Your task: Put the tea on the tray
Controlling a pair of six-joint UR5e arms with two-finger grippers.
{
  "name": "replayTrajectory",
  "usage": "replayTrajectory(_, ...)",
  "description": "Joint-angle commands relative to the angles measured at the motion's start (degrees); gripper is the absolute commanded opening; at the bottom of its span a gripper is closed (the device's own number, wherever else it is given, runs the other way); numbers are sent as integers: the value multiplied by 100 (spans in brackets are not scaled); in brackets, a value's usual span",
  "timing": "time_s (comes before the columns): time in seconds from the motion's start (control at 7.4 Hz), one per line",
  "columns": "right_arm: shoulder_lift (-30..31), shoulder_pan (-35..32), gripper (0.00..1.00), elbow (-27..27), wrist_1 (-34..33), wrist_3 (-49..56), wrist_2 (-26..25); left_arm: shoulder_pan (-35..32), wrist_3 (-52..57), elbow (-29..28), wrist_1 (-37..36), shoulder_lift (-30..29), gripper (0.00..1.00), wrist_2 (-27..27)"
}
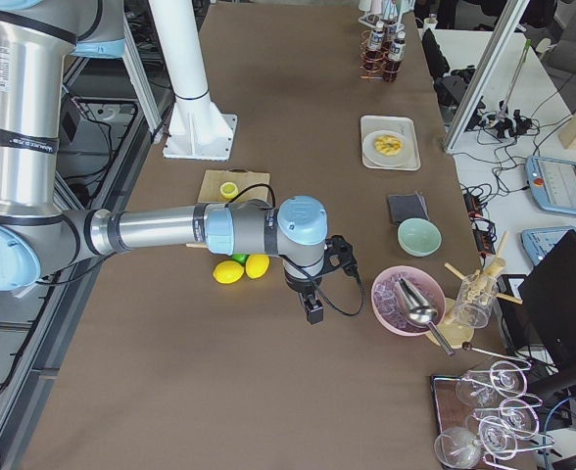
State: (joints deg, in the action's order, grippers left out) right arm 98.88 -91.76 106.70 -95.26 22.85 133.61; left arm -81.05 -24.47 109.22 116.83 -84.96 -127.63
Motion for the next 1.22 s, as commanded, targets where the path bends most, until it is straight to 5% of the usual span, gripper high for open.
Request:
replayTrajectory(0.0, 9, 0, 100, 9, -1, 0, -2, 335, -215, -1101, 24, -1483, 91, 423)
replayTrajectory(0.27, 26, -9, 100, 0, -1, 9, 68, 457, -408, -1341, 260, -1822, 89, 519)
replayTrajectory(0.54, 35, -9, 100, 9, 8, 0, 60, 1018, -549, -2111, 1170, -2174, 89, 1492)
replayTrajectory(1.08, 44, -9, 100, 9, 8, 0, 51, 1100, -883, -2599, 1518, -2385, 80, 1531)
